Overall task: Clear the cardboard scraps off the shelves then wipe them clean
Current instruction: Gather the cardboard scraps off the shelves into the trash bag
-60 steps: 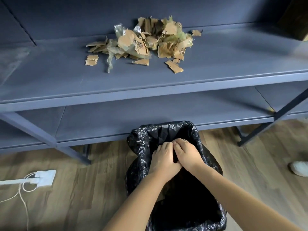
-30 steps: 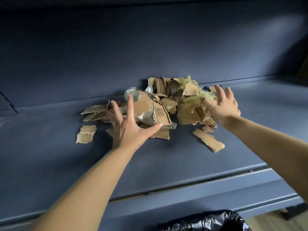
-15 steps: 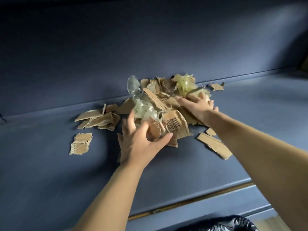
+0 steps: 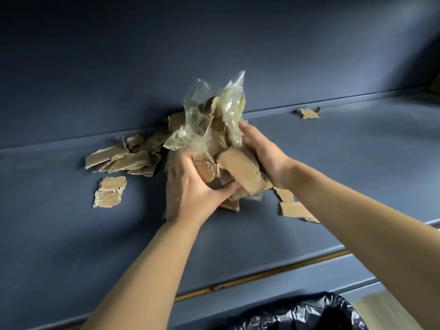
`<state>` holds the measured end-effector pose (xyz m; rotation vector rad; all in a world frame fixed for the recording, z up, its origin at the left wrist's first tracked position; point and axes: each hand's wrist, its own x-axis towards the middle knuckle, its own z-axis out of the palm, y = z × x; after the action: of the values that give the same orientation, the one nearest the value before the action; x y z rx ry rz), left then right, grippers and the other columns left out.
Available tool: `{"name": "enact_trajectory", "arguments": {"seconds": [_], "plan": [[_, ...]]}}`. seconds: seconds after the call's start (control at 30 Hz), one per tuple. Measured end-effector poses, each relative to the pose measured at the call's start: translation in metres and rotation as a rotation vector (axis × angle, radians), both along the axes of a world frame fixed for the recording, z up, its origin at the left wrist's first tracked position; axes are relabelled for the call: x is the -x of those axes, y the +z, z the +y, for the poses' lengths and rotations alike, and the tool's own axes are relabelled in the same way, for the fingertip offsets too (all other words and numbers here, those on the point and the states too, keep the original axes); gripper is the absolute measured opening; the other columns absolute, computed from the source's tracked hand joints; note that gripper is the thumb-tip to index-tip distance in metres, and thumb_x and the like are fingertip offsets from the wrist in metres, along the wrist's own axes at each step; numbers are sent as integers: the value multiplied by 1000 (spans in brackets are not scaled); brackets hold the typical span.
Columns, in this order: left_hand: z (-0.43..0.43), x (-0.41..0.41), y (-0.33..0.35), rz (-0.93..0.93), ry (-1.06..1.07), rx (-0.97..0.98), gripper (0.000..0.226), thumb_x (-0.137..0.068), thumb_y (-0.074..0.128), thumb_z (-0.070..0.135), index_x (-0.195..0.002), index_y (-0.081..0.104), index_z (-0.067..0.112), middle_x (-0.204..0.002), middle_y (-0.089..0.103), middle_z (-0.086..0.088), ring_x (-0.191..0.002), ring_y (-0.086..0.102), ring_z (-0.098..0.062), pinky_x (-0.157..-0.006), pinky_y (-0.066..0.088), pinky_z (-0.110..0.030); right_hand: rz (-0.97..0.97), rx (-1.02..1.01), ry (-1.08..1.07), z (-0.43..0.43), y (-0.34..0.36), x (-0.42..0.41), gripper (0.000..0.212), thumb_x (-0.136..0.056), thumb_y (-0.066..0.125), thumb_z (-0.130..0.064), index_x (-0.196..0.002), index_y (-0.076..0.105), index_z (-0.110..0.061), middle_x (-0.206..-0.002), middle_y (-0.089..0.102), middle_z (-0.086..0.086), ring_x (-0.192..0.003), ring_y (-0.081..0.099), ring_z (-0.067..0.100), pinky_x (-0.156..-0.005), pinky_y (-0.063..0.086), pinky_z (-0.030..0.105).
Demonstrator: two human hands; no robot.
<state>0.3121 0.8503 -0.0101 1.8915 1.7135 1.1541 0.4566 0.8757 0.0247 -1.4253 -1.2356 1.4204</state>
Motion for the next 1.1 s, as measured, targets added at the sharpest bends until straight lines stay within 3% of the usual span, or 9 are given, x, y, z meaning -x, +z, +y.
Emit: {"name": "enact_trajectory", "arguments": {"seconds": [0.1,0.2,0.27,0.57,0.63,0.73,0.83,0.97,1.1], "plan": [[1,-1,0,59,-6,3,78,-57,77,25,-121,35,11,-131,38,-6,-124,32,-24,-98,37,-39,-82,-153,-12,-13,0,14,50,-78,62,-51,-122,56,-28,-132,44,-10,-123,45,12,-109,34,34],[1,-2,0,92,6,14,78,-62,76,25,-124,33,9,-134,35,-9,-123,32,-27,-95,36,-40,-200,-235,-128,-18,-3,29,17,-77,71,-40,-80,56,-32,-117,36,-6,-123,40,22,-107,36,39],[-1,-3,1,91,15,16,76,-64,76,24,-123,32,7,-132,35,-11,-120,33,-29,-89,37,-39,-227,-281,-142,-19,-3,33,30,-79,69,-36,-66,43,-31,-111,36,-2,-116,43,24,-103,39,38],[-5,-18,7,11,5,-147,71,-66,75,9,-121,31,0,-130,34,-17,-122,35,-35,-93,44,-46,-205,-436,-174,-22,11,30,17,-81,69,-25,-78,54,-21,-112,40,0,-91,45,11,-66,35,-2],[-5,-21,9,14,2,-172,69,-68,74,9,-121,31,1,-130,34,-16,-122,34,-33,-92,45,-43,-180,-460,-190,-24,12,26,16,-81,69,-23,-86,57,-15,-114,41,1,-96,45,12,-69,36,1],[-4,-26,14,1,-7,-204,71,-67,75,8,-122,31,-1,-129,35,-17,-120,36,-33,-91,45,-42,-161,-490,-187,-26,17,23,28,-81,69,-23,-71,45,-32,-118,40,0,-98,46,10,-79,37,17],[-4,-31,19,-26,-12,-238,72,-65,76,5,-121,32,-3,-127,38,-20,-116,40,-36,-90,46,-47,-154,-519,-186,-30,27,20,28,-81,70,-22,-74,46,-35,-120,41,1,-106,46,8,-75,38,9],[-10,-37,25,-87,-25,-289,74,-62,76,5,-121,31,1,-125,39,-20,-111,44,-40,-87,47,-51,-153,-562,-203,-37,38,15,26,-80,71,-21,-76,47,-33,-117,41,1,-126,38,17,-85,38,17],[-28,-44,27,-84,-57,-308,76,-61,76,3,-121,31,-1,-125,39,-23,-113,42,-41,-87,46,-53,-145,-552,-190,-56,42,6,29,-79,71,-21,-71,47,-35,-113,40,0,-112,48,9,-89,38,20]]}}
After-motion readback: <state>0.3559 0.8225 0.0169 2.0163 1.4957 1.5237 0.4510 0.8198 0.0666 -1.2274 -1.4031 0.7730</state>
